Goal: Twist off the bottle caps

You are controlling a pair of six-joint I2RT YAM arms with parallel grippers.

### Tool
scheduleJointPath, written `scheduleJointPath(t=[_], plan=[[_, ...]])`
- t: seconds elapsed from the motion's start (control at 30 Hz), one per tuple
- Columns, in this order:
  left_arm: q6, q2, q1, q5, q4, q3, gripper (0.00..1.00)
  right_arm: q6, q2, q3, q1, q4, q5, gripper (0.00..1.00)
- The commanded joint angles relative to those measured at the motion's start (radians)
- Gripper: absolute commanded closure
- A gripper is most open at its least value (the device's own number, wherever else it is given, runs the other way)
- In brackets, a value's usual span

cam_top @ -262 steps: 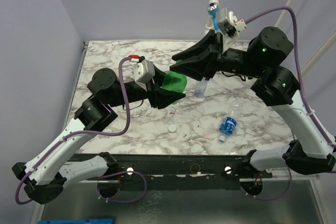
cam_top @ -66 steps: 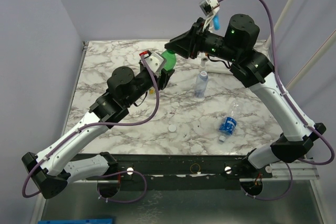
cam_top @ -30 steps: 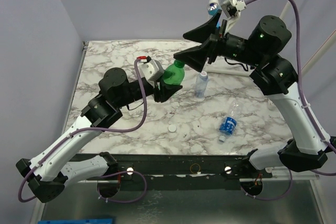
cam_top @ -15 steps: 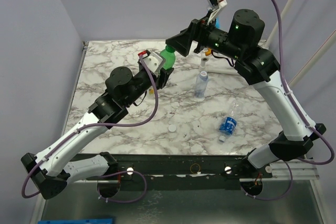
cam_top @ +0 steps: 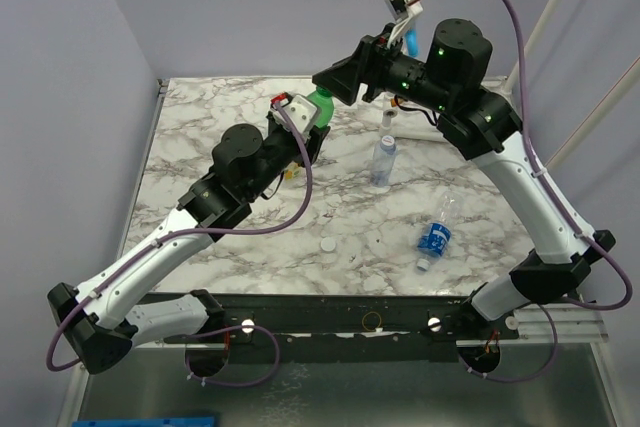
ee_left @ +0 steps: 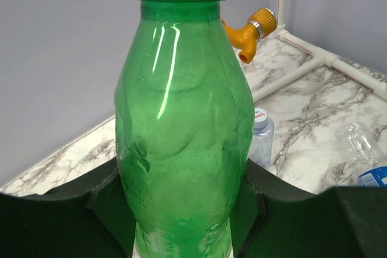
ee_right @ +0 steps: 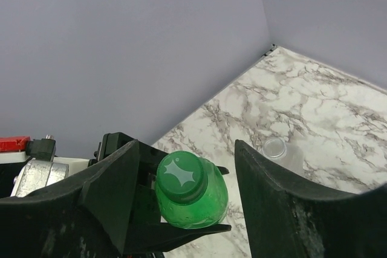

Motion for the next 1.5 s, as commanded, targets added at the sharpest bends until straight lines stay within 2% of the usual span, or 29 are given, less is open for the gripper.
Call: scheduleJointPath(t=[0.0, 0.1, 0.3, 0.37, 0.43, 0.5, 0.67, 0.77, 0.93, 1.03, 1.13, 1.27, 1.4, 1.43, 1.47], plan=[[-0.015, 0.008, 0.0, -0.04, 0.016, 0.019, 1.0, 0.002, 0.013, -0.008, 0.003, 0.013, -0.025, 0.34], [-0.022, 0.012, 0.0, -0.037, 0.016, 0.028, 1.0, -0.006, 0.022, 0.003, 0.003, -0.002, -0.034, 0.35], [-0.039, 0.019, -0.001, -0.027, 0.015, 0.055, 1.0, -0.023, 0.051, 0.017, 0.003, -0.039, -0.031, 0.54], [-0.05, 0.017, 0.0, -0.023, 0.012, 0.063, 1.0, -0.031, 0.056, 0.023, 0.003, -0.051, -0.025, 0.66], [-0.065, 0.012, 0.001, -0.001, 0.006, 0.068, 1.0, -0.039, 0.055, 0.029, 0.003, -0.058, -0.01, 0.87], [-0.08, 0.004, 0.0, 0.031, 0.001, 0.07, 1.0, -0.05, 0.044, 0.029, 0.003, -0.059, -0.008, 0.99], [-0.125, -0.038, 0.001, 0.145, -0.007, 0.053, 1.0, -0.095, -0.001, 0.015, 0.003, -0.039, -0.089, 0.99], [-0.164, -0.07, 0.002, 0.272, -0.018, 0.04, 1.0, -0.137, -0.055, -0.041, 0.003, 0.013, -0.233, 0.99], [-0.26, -0.131, 0.008, 0.63, -0.056, 0.032, 1.0, -0.177, -0.174, -0.172, 0.002, 0.149, -0.544, 0.99], [-0.264, -0.131, 0.01, 0.817, -0.126, 0.068, 1.0, -0.187, -0.194, -0.165, 0.002, 0.135, -0.647, 0.99], [-0.245, -0.127, 0.011, 0.945, -0.172, 0.091, 1.0, -0.177, -0.211, -0.184, 0.002, 0.153, -0.727, 0.99], [-0.229, -0.129, 0.013, 1.004, -0.197, 0.088, 1.0, -0.173, -0.217, -0.196, 0.001, 0.154, -0.775, 1.0], [-0.214, -0.136, 0.02, 0.939, -0.206, 0.086, 1.0, -0.181, -0.227, -0.205, 0.0, 0.139, -0.719, 0.99], [-0.207, -0.139, 0.021, 0.899, -0.209, 0.083, 1.0, -0.184, -0.227, -0.199, 0.001, 0.126, -0.663, 0.91], [-0.197, -0.141, 0.02, 0.861, -0.211, 0.08, 1.0, -0.185, -0.227, -0.193, 0.001, 0.118, -0.597, 0.64]])
